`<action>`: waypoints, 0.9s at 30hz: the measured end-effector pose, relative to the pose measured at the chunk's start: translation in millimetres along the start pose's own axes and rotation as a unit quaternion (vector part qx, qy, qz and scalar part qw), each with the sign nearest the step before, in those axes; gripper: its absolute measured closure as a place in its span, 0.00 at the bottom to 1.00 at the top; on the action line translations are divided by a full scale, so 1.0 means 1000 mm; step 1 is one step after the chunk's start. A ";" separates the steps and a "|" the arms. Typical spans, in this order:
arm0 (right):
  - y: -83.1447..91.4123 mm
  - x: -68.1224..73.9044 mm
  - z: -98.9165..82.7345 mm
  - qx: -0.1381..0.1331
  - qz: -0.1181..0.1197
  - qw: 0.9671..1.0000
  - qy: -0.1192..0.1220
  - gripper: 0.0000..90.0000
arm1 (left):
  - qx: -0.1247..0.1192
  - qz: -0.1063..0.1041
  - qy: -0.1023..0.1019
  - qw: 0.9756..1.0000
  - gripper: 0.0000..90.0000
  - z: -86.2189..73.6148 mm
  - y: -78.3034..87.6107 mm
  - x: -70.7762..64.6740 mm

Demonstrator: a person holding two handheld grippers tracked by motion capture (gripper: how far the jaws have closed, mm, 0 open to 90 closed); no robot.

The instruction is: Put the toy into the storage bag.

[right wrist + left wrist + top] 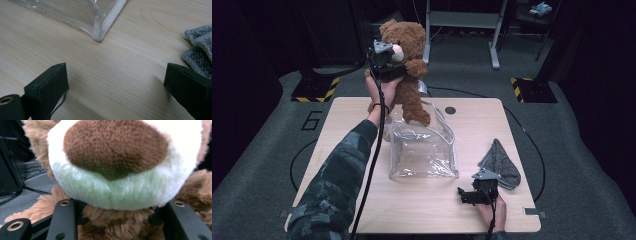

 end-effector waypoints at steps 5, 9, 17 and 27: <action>0.000 0.000 0.000 0.000 0.000 1.000 0.000 0.05 | 0.002 -0.004 0.010 1.000 0.54 -0.006 -0.003 -0.005; 0.000 0.000 0.000 0.000 0.000 1.000 0.000 0.05 | 0.007 -0.010 0.011 1.000 0.54 -0.014 -0.004 -0.009; 0.000 -0.001 0.000 0.001 -0.003 1.000 0.002 0.05 | 0.024 -0.023 0.026 0.999 0.53 -0.034 -0.001 -0.016; -0.001 0.001 0.001 -0.002 -0.002 1.000 -0.004 0.05 | 0.034 -0.036 0.038 0.998 0.52 -0.054 0.008 -0.020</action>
Point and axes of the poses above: each handheld gripper's, and its own axes: y roughly backward along the jaws, z roughly out of its top, x roughly to its left, the point moved 10 cm from there along -y, roughly forward along the jaws, and after that the axes turned 3 degrees about z, right-handed, at the moved point
